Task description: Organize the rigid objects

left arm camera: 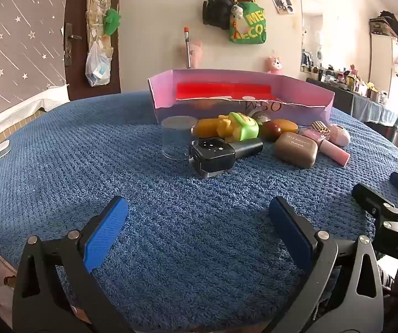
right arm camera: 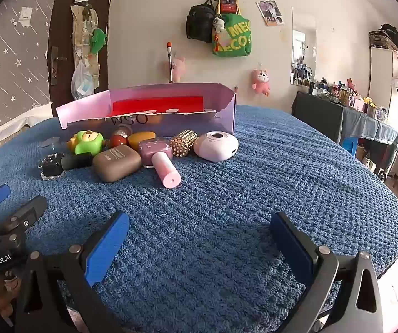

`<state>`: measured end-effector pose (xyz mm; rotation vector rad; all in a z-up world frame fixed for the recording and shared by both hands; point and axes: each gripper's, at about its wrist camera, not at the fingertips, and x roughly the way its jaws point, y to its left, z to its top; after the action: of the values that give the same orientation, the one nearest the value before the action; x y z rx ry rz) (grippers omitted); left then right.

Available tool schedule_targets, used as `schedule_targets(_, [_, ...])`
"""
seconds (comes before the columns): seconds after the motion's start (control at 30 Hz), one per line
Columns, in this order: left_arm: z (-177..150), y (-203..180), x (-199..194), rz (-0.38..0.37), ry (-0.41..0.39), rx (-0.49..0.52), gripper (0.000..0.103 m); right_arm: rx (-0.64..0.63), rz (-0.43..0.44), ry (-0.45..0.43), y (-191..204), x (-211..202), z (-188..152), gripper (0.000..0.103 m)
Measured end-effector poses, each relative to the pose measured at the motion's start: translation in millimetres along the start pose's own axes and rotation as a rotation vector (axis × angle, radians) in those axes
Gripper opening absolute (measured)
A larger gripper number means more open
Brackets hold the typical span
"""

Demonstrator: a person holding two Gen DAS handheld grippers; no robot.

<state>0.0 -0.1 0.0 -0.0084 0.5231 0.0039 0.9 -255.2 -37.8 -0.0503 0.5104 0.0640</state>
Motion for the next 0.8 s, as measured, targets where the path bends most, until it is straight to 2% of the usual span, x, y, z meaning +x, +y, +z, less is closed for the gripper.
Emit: schedule_targets(0.8, [-0.1,0.0,-0.1,-0.002,-0.002,-0.003,0.103,0.001,0.001,0.008,0.2,1.2,0.0,0.103])
